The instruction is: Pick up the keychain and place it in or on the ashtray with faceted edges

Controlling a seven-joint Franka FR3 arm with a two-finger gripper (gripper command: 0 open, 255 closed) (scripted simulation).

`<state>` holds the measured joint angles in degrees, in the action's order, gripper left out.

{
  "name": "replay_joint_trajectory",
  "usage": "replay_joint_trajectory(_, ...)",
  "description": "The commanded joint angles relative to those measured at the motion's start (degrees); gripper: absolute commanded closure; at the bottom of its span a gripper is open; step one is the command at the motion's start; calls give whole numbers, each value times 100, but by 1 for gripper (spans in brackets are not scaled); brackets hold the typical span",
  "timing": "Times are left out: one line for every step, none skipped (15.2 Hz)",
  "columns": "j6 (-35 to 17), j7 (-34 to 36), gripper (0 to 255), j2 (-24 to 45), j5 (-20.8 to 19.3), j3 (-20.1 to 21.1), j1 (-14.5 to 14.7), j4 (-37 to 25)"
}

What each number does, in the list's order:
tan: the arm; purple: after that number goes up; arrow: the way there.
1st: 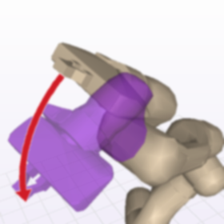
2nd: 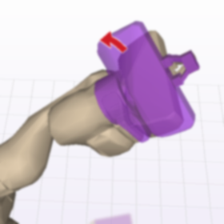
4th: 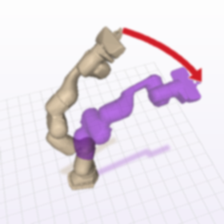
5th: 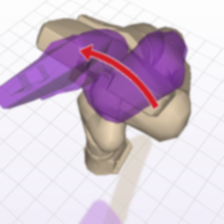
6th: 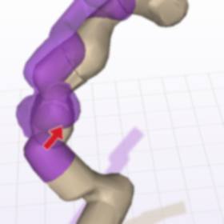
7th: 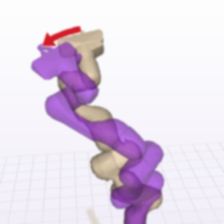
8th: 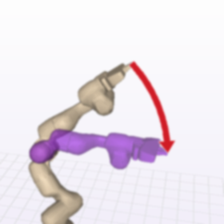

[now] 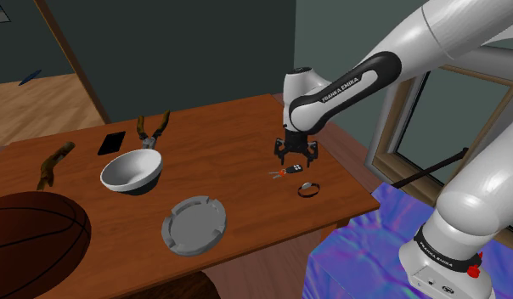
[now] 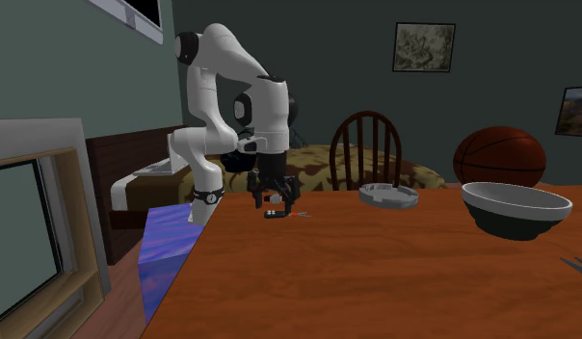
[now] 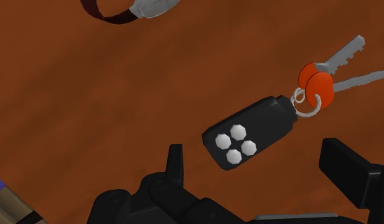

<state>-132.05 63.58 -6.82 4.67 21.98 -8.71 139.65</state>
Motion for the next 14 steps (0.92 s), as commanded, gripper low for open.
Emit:
replay_joint_trajectory(-79,21,0,34,-9,13,6,43)
replay_joint_trajectory(-79,22,0,34,-9,12,6,43)
replay_joint_trajectory(-79,22,0,35,-9,12,6,43)
replay_joint_trajectory(-79,22,0,35,-9,13,6,43)
replay_joint_trajectory(-79,22,0,35,-9,13,6,43)
replay_joint_trajectory(-79,22,0,35,-9,13,6,43)
replay_joint_trajectory(-79,22,0,35,-9,13,6,43)
replay_joint_trajectory(-79,22,255,34,-9,12,6,43)
replay_joint_trajectory(-79,22,255,34,-9,12,6,43)
replay_joint_trajectory(-79,21,255,34,-9,12,6,43)
replay_joint_trajectory(-79,21,255,34,-9,12,6,43)
replay_joint_trajectory(-79,21,255,34,-9,12,6,43)
replay_joint_trajectory(-79,21,255,34,-9,12,6,43)
replay_joint_trajectory(-79,21,255,34,-9,12,6,43)
